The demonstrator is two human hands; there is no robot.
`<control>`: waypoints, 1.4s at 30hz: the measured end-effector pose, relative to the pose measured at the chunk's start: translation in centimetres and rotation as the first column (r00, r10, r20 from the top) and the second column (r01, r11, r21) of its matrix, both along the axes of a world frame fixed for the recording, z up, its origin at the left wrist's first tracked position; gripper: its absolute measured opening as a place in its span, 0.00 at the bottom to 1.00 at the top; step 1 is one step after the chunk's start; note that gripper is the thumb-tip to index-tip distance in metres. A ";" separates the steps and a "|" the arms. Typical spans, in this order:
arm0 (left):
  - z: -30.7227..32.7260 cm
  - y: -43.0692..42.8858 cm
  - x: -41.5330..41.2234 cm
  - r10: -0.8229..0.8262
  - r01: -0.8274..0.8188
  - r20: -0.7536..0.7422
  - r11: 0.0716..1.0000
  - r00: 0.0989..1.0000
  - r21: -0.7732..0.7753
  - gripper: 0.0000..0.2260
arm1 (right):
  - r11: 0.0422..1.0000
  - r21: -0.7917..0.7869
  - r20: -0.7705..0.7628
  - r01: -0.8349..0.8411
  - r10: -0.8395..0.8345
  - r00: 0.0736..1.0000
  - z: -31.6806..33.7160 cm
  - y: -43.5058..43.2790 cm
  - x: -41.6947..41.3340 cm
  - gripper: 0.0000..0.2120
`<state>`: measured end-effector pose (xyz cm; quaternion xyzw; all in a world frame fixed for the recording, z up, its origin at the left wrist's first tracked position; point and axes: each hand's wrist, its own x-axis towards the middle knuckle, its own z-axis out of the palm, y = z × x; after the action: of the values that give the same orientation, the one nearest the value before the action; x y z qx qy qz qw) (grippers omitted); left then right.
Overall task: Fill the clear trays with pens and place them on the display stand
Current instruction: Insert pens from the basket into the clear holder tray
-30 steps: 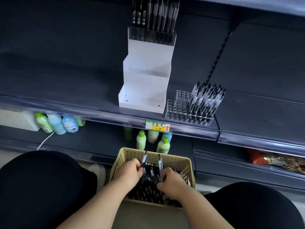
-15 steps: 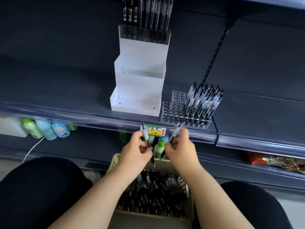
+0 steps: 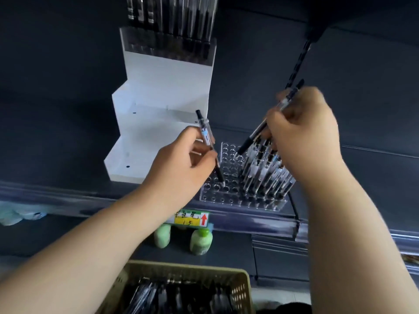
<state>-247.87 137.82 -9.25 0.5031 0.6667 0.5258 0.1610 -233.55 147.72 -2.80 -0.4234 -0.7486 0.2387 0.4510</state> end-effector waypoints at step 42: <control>-2.0 1.8 -1.0 0.022 -0.024 0.184 1.000 0.983 0.009 0.08 | 0.990 0.141 0.362 0.003 -0.055 0.930 -3.4 3.4 -2.2 0.07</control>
<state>-248.87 139.66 -11.29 0.4458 0.6517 0.5755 0.2130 -235.76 151.15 -6.24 -0.4392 -0.8277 0.0969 0.3356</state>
